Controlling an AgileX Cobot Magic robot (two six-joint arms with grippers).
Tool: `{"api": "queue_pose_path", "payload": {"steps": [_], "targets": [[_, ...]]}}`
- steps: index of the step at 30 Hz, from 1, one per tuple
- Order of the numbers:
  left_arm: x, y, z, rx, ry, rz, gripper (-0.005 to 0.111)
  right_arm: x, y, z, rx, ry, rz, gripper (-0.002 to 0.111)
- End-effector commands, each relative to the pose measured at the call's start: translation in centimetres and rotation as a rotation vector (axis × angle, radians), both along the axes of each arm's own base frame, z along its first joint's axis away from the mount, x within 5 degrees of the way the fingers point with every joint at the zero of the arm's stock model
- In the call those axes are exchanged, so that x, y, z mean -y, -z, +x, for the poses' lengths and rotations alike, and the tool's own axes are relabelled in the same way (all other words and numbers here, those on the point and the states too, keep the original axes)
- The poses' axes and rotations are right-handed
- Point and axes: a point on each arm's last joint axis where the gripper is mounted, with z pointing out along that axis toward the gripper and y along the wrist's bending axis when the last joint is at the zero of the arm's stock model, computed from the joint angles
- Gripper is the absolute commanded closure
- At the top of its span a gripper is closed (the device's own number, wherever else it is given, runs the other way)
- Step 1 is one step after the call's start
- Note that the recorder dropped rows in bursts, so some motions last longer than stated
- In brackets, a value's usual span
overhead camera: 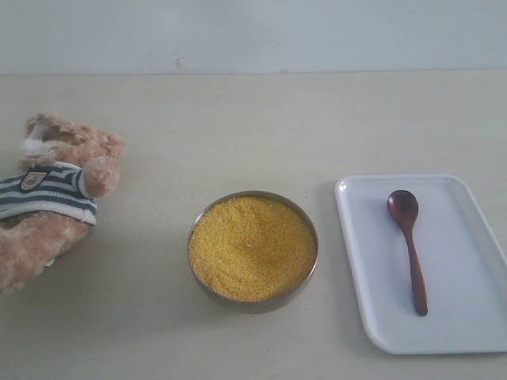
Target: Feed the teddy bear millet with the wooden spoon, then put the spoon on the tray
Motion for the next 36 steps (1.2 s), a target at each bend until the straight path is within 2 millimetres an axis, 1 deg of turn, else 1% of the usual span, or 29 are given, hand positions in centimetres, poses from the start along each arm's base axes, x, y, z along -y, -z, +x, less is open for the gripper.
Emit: {"api": "queue_pose_path", "payload": {"steps": [1,3,5,6,7,9,12,13,15,17,20,22,23,24,26,29,31,33,34,36], "targets": [[1.6,-4.4,0.0,-0.029,0.035,0.308,0.103,0.0,-0.1,0.0,0.01,0.003,-0.001,0.107],[2.0,-6.8,0.5,-0.063,0.007,0.459,0.103,0.0,-0.1,0.0,0.01,0.003,-0.001,0.107],[2.4,-9.5,1.6,-0.109,-0.021,0.611,0.103,0.0,-0.1,0.0,0.01,0.003,-0.001,0.107],[2.6,-11.5,3.3,-0.196,-0.021,0.744,0.103,0.0,-0.1,0.0,0.01,0.003,-0.001,0.107],[2.6,-12.0,4.2,-0.28,0.004,0.771,0.103,0.0,-0.1,0.0,0.01,0.003,-0.001,0.107],[2.3,-12.8,6.2,-0.523,0.072,0.809,0.103,0.0,-0.1,0.0,0.01,0.003,-0.001,0.107],[1.7,-12.5,9.7,-0.867,0.187,0.844,0.103,0.0,-0.1,0.0,0.01,0.003,-0.001,0.107],[1.6,-12.4,10.6,-0.952,0.219,0.868,0.103,0.0,-0.1,0.0,0.01,0.003,-0.001,0.107],[1.5,-10.9,12.8,-1.19,0.343,0.914,0.103,0.0,-0.1,0.0,0.01,0.003,-0.001,0.107],[1.6,-9.0,14.4,-1.377,0.492,0.906,0.103,0.0,-0.1,0.0,0.01,0.003,-0.001,0.107],[1.7,-5.9,16.9,-1.542,0.664,0.838,0.103,0.0,-0.1,0.0,0.01,0.003,-0.001,0.107],[1.8,-4.2,18.2,-1.602,0.751,0.854,0.102,0.0,-0.1,0.0,0.01,0.003,-0.001,0.107],[1.9,-3.6,18.6,-1.615,0.786,0.863,0.099,0.0,-0.1,0.0,0.01,0.003,-0.001,0.107],[2.0,-3.0,19.1,-1.628,0.819,0.865,0.095,0.0,-0.1,0.0,0.01,0.003,-0.001,0.107],[2.1,-2.1,19.8,-1.634,0.863,0.886,0.08,0.0,-0.1,0.0,0.01,0.003,-0.001,0.107],[2.2,-1.2,20.7,-1.617,0.901,0.931,0.051,0.0,-0.1,0.0,0.01,0.003,-0.001,0.107],[2.3,-1.0,21.3,-1.574,0.911,0.968,0.025,0.0,-0.1,0.0,0.01,0.003,-0.001,0.107],[2.5,-0.6,21.9,-1.533,0.909,0.952,0.007,0.0,-0.1,0.0,0.01,0.003,-0.001,0.107],[2.5,-0.4,22.2,-1.528,0.904,0.949,0.0,0.0,-0.1,0.0,0.01,0.003,-0.001,0.107],[2.4,0.2,22.7,-1.534,0.902,0.947,-0.003,0.0,-0.1,0.0,0.01,0.003,-0.001,0.107]]}}
